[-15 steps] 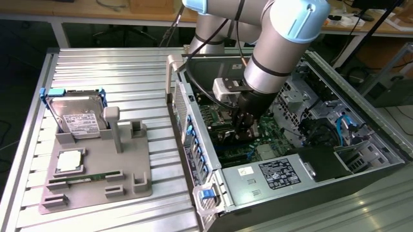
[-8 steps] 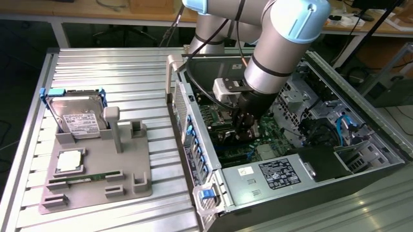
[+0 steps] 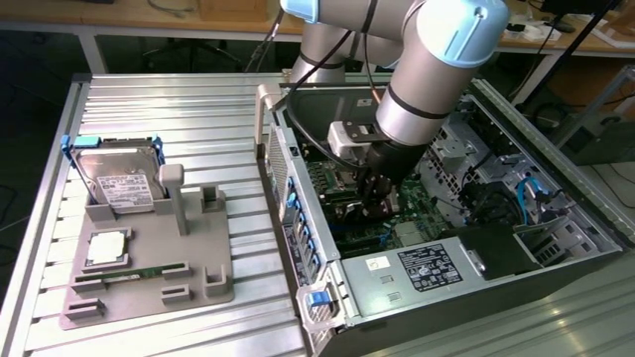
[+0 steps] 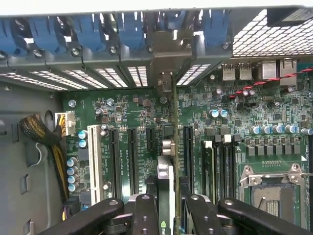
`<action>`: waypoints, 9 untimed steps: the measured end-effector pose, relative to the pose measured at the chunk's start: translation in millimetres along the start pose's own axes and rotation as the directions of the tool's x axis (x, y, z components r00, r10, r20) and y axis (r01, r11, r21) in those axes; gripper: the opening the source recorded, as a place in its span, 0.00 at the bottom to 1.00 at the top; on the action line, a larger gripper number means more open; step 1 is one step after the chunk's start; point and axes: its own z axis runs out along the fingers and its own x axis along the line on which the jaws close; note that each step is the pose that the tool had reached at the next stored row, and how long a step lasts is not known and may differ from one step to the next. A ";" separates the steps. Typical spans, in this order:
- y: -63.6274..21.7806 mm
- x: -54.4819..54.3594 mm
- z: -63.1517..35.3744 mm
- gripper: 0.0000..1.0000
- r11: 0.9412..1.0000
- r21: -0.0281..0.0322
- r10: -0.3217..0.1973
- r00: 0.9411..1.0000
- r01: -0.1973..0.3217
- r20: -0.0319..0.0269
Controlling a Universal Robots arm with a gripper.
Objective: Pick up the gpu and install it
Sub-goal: 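Insert the gpu into the slot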
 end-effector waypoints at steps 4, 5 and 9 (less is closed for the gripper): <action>0.1 -2.5 -1.6 0.27 1.000 0.000 0.000 1.000 0.000 0.001; 0.1 -2.4 0.1 0.27 1.000 0.000 0.000 1.000 0.000 0.000; -0.5 -2.2 9.2 0.27 1.000 0.000 0.001 1.000 -0.001 0.001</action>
